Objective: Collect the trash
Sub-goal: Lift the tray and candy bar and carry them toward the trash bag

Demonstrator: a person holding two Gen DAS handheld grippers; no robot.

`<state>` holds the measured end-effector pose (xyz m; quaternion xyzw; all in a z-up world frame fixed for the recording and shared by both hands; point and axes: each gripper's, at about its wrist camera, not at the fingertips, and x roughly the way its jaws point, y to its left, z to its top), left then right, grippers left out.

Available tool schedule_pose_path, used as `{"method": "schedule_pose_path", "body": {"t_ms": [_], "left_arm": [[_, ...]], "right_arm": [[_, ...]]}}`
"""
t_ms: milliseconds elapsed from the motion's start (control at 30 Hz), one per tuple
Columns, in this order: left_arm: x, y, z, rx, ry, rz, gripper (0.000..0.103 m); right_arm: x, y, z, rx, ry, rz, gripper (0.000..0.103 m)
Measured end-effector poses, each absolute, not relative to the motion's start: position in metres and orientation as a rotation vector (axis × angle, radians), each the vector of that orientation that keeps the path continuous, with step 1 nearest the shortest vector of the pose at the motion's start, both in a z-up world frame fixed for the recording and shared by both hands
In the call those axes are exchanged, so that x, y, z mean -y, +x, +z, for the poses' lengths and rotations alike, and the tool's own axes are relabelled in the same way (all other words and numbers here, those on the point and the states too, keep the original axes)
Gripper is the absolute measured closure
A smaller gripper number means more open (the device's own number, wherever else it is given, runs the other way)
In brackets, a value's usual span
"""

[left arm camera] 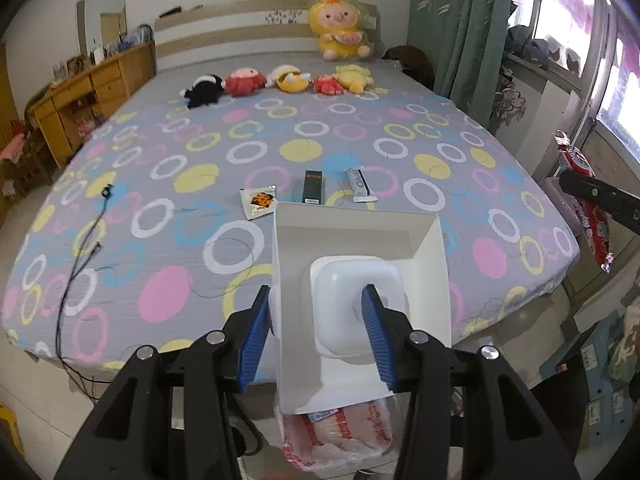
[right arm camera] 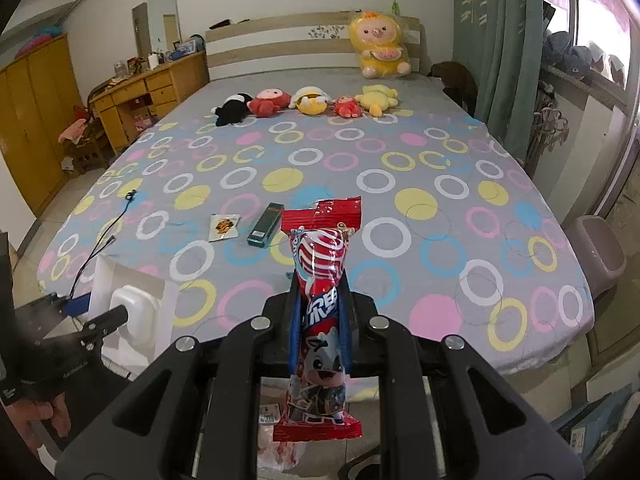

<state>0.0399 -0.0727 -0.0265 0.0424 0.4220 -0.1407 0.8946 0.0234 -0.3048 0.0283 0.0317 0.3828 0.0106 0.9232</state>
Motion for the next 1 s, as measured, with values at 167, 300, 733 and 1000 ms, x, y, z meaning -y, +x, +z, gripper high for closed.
{"method": "schedule_pose_path", "body": {"t_ms": [167, 300, 733, 1000], "left_arm": [[0.07, 0.014, -0.02, -0.837, 0.11, -0.286, 0.058], [0.066, -0.004, -0.014, -0.805, 0.128, -0.278, 0.058], [0.05, -0.047, 0.006, -0.728, 0.163, -0.26, 0.058], [0.049, -0.065, -0.026, -0.785, 0.177, -0.263, 0.058]], "right_arm": [[0.297, -0.015, 0.035, -0.745, 0.058, 0.029, 0.088], [0.29, -0.043, 0.042, -0.703, 0.048, 0.041, 0.088], [0.262, -0.104, 0.042, -0.666, 0.05, 0.108, 0.088], [0.237, -0.11, -0.007, -0.756, 0.059, 0.155, 0.088]]}}
